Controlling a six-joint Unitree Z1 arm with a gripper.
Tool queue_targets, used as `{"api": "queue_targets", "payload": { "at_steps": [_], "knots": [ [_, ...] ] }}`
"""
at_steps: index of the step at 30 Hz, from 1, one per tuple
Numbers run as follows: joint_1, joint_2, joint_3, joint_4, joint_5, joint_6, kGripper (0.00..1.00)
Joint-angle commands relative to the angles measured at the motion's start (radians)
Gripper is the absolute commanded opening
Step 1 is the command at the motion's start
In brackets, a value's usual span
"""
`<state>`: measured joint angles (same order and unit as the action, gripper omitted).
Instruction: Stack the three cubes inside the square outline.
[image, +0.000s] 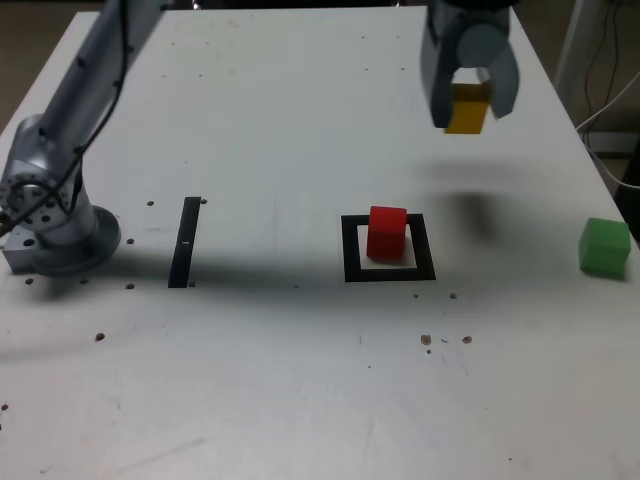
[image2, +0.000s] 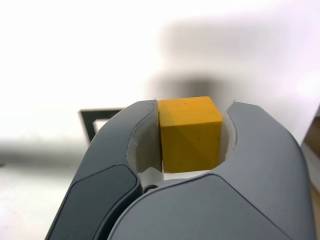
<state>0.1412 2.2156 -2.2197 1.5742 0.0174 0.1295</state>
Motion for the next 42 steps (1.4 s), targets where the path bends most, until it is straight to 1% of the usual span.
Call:
{"api": "queue_targets", "payload": {
  "at_steps": [1, 7, 10, 13, 17, 22, 26, 32, 42],
  "knots": [
    [-0.019, -0.111, 0.139, -0.023, -0.005, -0.009, 0.29],
    [-0.062, -0.249, 0.355, -0.112, -0.028, -0.031, 0.29],
    [-0.085, -0.305, 0.459, -0.174, -0.042, -0.037, 0.29],
    [-0.117, -0.356, 0.568, -0.248, -0.049, -0.050, 0.29],
    [-0.151, -0.388, 0.655, -0.306, -0.051, -0.068, 0.29],
    [-0.177, -0.397, 0.715, -0.345, -0.050, -0.077, 0.29],
    [-0.192, -0.387, 0.740, -0.373, -0.042, -0.078, 0.29],
    [-0.207, -0.352, 0.719, -0.401, -0.017, -0.083, 0.29],
    [-0.191, -0.285, 0.698, -0.433, -0.015, -0.085, 0.29]
  ]
}}
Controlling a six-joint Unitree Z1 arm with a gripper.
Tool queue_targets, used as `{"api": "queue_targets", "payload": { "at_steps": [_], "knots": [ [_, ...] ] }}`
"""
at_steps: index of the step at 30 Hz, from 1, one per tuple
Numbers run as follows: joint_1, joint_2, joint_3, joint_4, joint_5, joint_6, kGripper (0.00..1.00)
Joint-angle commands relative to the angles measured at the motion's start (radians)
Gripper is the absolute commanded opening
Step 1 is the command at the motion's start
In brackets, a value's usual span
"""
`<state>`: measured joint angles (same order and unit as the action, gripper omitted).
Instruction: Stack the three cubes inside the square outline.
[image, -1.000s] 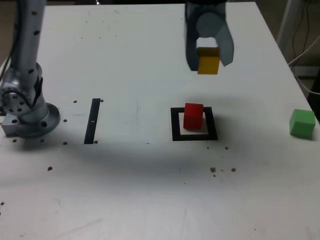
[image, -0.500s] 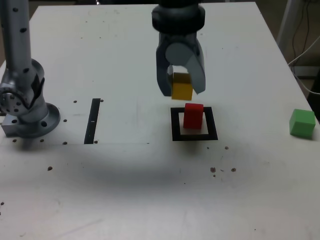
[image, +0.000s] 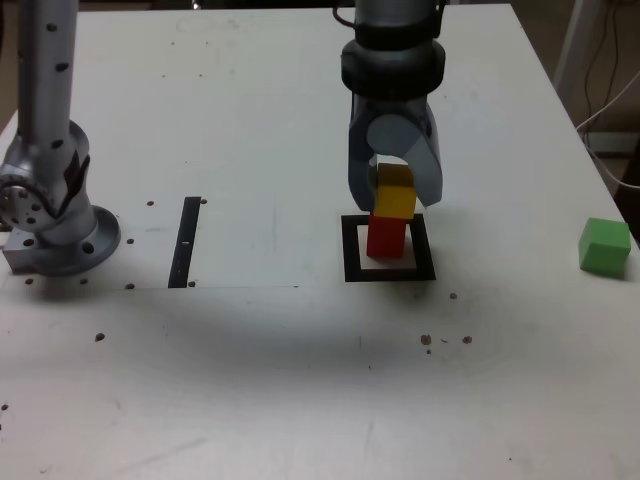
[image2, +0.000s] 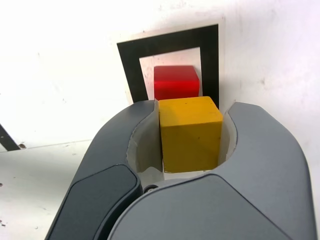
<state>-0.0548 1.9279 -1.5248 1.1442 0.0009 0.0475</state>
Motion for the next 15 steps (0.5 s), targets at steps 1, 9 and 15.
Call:
{"api": "queue_targets", "payload": {
  "at_steps": [1, 9, 15],
  "knots": [
    [0.008, 0.005, 0.006, -0.004, 0.002, -0.003, 0.29],
    [0.015, 0.019, 0.023, -0.017, 0.000, -0.003, 0.29],
    [0.015, 0.019, 0.034, -0.030, -0.002, -0.003, 0.30]
  ]
}}
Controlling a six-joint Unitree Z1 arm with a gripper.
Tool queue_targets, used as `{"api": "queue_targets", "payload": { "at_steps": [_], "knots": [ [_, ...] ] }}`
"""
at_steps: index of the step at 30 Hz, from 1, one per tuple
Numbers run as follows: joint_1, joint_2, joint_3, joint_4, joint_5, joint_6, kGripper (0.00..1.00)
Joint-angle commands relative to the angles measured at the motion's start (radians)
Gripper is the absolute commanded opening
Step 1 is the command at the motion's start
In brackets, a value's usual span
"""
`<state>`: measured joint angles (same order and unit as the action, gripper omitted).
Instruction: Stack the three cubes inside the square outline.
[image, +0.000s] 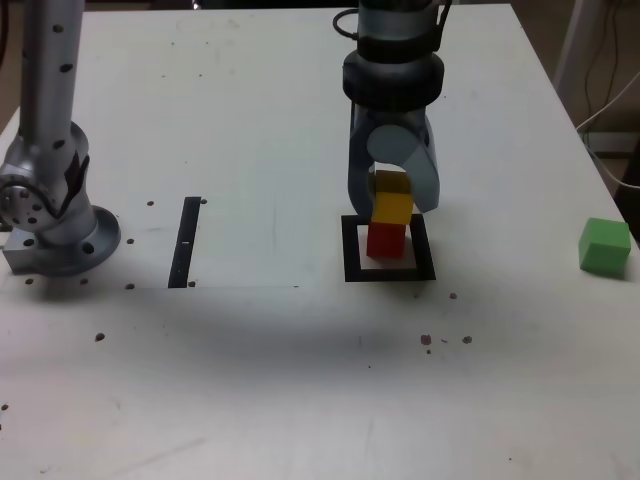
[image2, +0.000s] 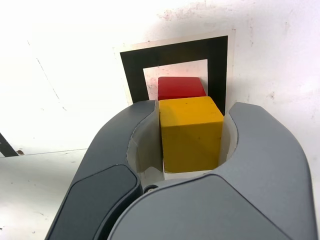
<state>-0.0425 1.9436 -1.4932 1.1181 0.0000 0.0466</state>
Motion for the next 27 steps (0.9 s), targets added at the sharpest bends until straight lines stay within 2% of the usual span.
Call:
{"api": "queue_targets", "payload": {
  "at_steps": [1, 2, 7, 8, 10, 20, 27],
  "knots": [
    [0.003, 0.003, 0.004, -0.005, -0.001, -0.001, 0.33],
    [0.003, 0.003, 0.005, -0.007, -0.001, 0.000, 0.40],
    [0.002, 0.000, 0.022, -0.012, -0.002, 0.005, 0.88],
    [0.002, 0.000, 0.025, -0.012, -0.002, 0.005, 0.94],
    [0.003, -0.002, 0.029, -0.012, -0.003, 0.005, 0.97],
    [0.003, -0.034, 0.038, -0.013, 0.001, 0.002, 0.99],
    [0.007, -0.102, 0.053, -0.004, 0.057, -0.024, 0.99]
  ]
}}
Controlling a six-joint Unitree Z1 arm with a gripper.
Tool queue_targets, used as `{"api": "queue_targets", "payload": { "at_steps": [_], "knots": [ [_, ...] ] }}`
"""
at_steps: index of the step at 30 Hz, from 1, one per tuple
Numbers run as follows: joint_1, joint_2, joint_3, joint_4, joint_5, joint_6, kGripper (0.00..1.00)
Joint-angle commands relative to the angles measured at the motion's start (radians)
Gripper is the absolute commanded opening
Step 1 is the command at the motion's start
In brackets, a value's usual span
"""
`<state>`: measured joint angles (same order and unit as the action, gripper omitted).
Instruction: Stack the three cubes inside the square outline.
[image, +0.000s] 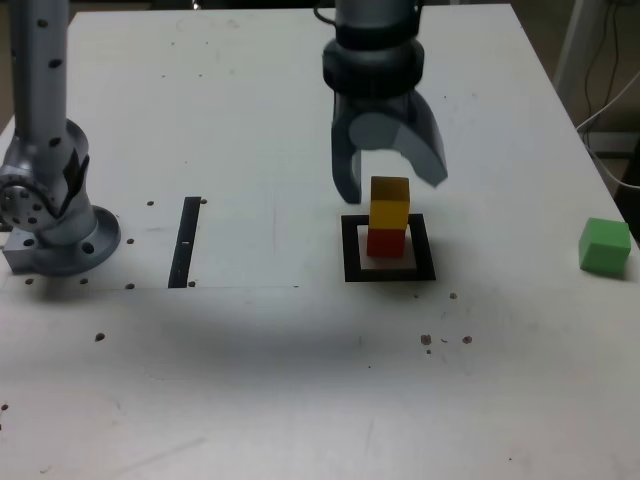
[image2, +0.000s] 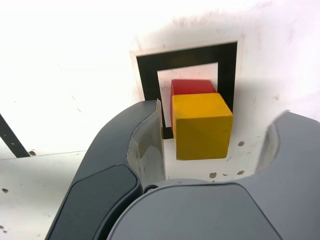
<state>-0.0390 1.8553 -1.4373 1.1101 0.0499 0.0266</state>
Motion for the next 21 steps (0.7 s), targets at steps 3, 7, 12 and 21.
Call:
{"api": "queue_targets", "payload": {
  "at_steps": [3, 7, 12, 21],
  "knots": [
    [0.004, -0.032, -0.031, 0.020, 0.045, -0.013, 0.99],
    [0.004, -0.028, -0.105, 0.052, 0.080, -0.008, 1.00],
    [0.004, 0.027, -0.245, 0.117, 0.085, 0.020, 0.99],
    [-0.003, 0.219, -0.502, 0.161, 0.038, 0.055, 0.99]
  ]
}}
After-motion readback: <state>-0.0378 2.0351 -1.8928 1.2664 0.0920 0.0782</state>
